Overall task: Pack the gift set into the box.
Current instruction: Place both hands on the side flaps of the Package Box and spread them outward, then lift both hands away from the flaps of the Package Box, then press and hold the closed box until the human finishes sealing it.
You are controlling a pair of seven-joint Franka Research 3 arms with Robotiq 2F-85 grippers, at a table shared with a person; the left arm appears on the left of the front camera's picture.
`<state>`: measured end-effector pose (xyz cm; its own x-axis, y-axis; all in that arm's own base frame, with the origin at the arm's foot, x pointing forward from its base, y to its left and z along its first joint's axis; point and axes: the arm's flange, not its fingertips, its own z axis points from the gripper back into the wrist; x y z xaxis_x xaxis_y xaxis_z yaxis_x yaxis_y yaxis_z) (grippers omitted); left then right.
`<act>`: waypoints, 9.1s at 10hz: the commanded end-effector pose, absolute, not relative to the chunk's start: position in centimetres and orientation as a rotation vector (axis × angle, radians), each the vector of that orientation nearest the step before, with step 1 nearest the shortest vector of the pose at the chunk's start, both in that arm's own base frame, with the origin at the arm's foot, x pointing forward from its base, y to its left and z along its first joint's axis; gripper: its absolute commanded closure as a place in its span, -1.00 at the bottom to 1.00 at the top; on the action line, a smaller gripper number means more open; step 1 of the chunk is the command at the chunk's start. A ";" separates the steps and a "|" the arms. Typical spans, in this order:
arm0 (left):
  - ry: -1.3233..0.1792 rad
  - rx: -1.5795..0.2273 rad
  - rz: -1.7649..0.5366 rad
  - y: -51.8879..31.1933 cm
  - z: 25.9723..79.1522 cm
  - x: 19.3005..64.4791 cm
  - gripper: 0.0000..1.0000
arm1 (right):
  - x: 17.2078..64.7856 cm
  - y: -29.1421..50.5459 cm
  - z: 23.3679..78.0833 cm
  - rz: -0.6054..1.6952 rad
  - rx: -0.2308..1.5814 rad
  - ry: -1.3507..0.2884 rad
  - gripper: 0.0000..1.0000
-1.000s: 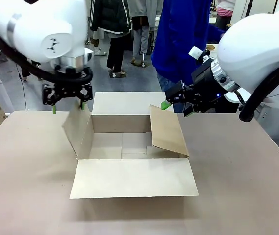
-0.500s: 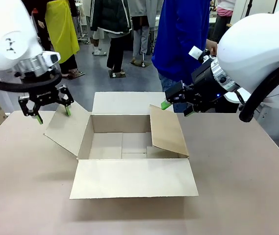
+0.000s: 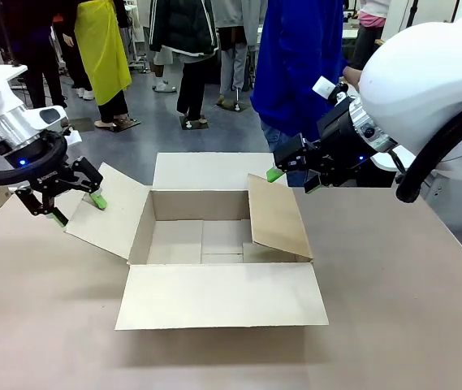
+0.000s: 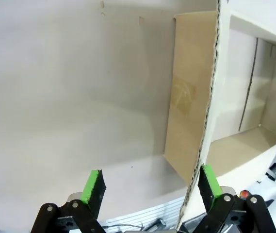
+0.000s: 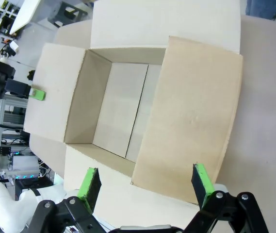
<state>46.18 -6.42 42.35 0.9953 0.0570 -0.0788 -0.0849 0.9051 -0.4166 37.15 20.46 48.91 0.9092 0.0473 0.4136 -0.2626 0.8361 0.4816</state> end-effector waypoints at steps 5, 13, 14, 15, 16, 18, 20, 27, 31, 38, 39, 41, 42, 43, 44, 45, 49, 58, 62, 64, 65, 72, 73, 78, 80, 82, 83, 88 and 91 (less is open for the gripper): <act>0.051 -0.390 0.116 -7.9 42.9 46.1 -1.00 | 40.0 26.1 48.7 0.151 0.341 -0.375 -1.00; 0.051 -0.390 0.116 -7.9 42.9 46.1 -1.00 | 46.7 37.1 42.2 0.108 -0.175 -0.286 -1.00; 0.051 -0.390 0.116 -7.9 42.9 46.1 -1.00 | 47.0 37.1 41.7 0.117 -0.200 -0.269 -1.00; 0.051 -0.390 0.116 -7.9 42.9 46.1 -1.00 | 47.2 36.9 41.6 0.116 -0.205 -0.268 -1.00; 0.051 -0.390 0.116 -7.9 42.9 46.1 -1.00 | 47.3 36.6 41.5 0.095 -0.243 -0.290 -1.00; 0.051 -0.390 0.116 -7.9 42.9 46.1 -1.00 | 47.3 36.6 41.5 0.108 -0.289 -0.301 -1.00; 0.051 -0.390 0.116 -7.9 42.9 46.1 -1.00 | 47.3 35.8 41.2 0.096 -0.351 -0.286 -1.00; 0.051 -0.390 0.116 -7.9 42.9 46.1 -1.00 | 45.5 26.9 47.1 -0.029 -0.270 -0.292 -1.00; 0.051 -0.390 0.116 -7.9 42.9 46.1 -1.00 | 44.1 18.1 47.4 -0.108 -0.018 -0.236 -1.00; 0.051 -0.390 0.116 -7.9 42.9 46.1 -1.00 | 44.8 11.3 44.0 -0.183 0.207 -0.227 -1.00; 0.051 -0.390 0.116 -7.9 42.9 46.1 -1.00 | 44.8 11.3 44.0 -0.183 0.207 -0.227 -1.00; 0.051 -0.390 0.116 -7.9 42.9 46.1 -1.00 | 44.8 11.3 44.0 -0.183 0.207 -0.227 -1.00; 0.051 -0.390 0.116 -7.9 42.9 46.1 -1.00 | 44.8 11.3 44.0 -0.183 0.207 -0.227 -1.00; 0.051 -0.390 0.116 -7.9 42.9 46.1 -1.00 | 44.8 11.3 44.0 -0.183 0.207 -0.227 -1.00; 0.051 -0.390 0.116 -7.9 42.9 46.1 -1.00 | 44.8 11.3 44.0 -0.183 0.207 -0.227 -1.00; 0.051 -0.390 0.116 -7.9 42.9 46.1 -1.00 | 44.8 11.3 44.0 -0.183 0.207 -0.227 -1.00; 0.051 -0.390 0.116 -7.9 42.9 46.1 -1.00 | 44.8 11.3 44.0 -0.183 0.207 -0.227 -1.00; 0.051 -0.390 0.116 -7.9 42.9 46.1 -1.00 | 44.8 11.3 44.0 -0.183 0.207 -0.227 -1.00; 0.051 -0.390 0.116 -7.9 42.9 46.1 -1.00 | 44.8 11.3 44.0 -0.183 0.207 -0.227 -1.00; 0.051 -0.390 0.116 -7.9 42.9 46.1 -1.00 | 44.8 11.3 44.0 -0.183 0.207 -0.227 -1.00; 0.051 -0.390 0.116 -7.9 42.9 46.1 -1.00 | 44.8 11.3 44.0 -0.183 0.207 -0.227 -1.00; 0.051 -0.390 0.116 -7.9 42.9 46.1 -1.00 | 44.8 11.3 44.0 -0.183 0.207 -0.227 -1.00; 0.051 -0.390 0.116 -7.9 42.9 46.1 -1.00 | 44.8 11.3 44.0 -0.183 0.207 -0.227 -1.00; 0.126 -0.693 0.045 -1.8 46.1 45.0 -1.00 | 42.9 5.5 46.8 -0.210 0.461 -0.233 -1.00; 0.233 -1.226 -0.030 7.4 46.6 43.1 -1.00 | 38.9 -6.0 48.1 -0.211 0.926 -0.094 -1.00; 0.095 -1.651 -0.010 13.0 43.1 42.3 -1.00 | 35.2 -13.4 42.8 -0.333 1.275 -0.107 -1.00; 0.089 -1.738 0.139 14.5 41.0 43.1 -1.00 | 34.8 -14.9 39.8 -0.492 1.319 -0.094 -1.00; 0.040 -1.353 0.033 14.6 43.7 39.4 -1.00 | 35.1 -10.0 47.1 -0.240 1.000 -0.209 -1.00; 0.040 -1.353 0.033 14.6 43.7 39.4 -1.00 | 35.1 -10.0 47.1 -0.240 1.000 -0.209 -1.00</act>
